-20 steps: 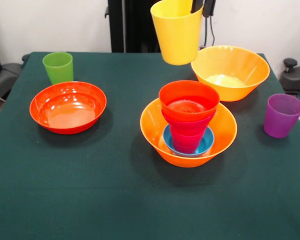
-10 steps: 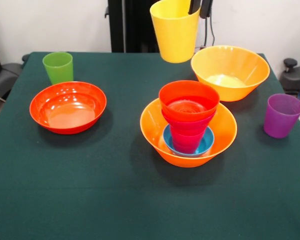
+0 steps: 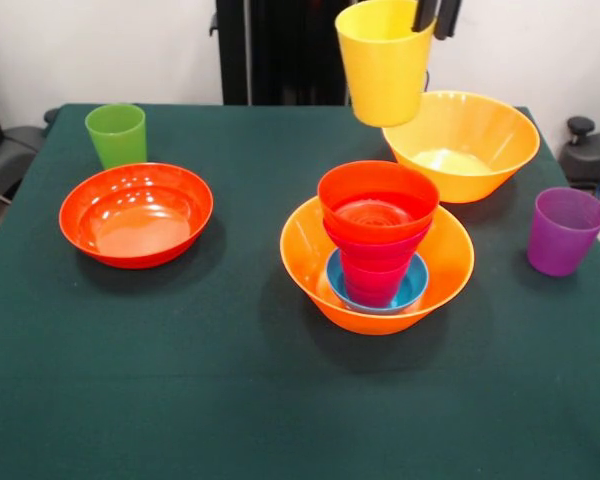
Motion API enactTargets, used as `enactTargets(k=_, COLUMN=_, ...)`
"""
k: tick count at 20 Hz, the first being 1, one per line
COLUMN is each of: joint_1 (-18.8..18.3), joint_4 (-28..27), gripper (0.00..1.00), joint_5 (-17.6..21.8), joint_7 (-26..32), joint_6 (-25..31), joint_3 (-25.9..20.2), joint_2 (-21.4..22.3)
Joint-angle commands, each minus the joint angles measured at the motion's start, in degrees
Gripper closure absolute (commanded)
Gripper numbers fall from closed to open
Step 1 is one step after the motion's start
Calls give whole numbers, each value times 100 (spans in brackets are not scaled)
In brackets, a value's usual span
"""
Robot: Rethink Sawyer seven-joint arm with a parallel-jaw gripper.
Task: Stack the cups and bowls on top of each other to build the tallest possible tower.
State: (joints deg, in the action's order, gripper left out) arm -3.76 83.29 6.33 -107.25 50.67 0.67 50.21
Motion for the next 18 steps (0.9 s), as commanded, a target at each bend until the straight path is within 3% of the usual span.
enactTargets(k=1, joint_1=278, joint_4=169, gripper=100, joint_5=7, joint_7=-1221, joint_6=65, joint_3=25, joint_2=-408)
enactTargets(k=14, joint_1=524, joint_4=-132, gripper=100, joint_5=87, joint_7=-1572, joint_6=-448, joint_3=240, joint_2=-780)
enactTargets(k=18, joint_1=412, joint_4=-140, gripper=100, joint_5=-56, joint_7=-1383, joint_6=-180, joint_3=119, joint_2=-664)
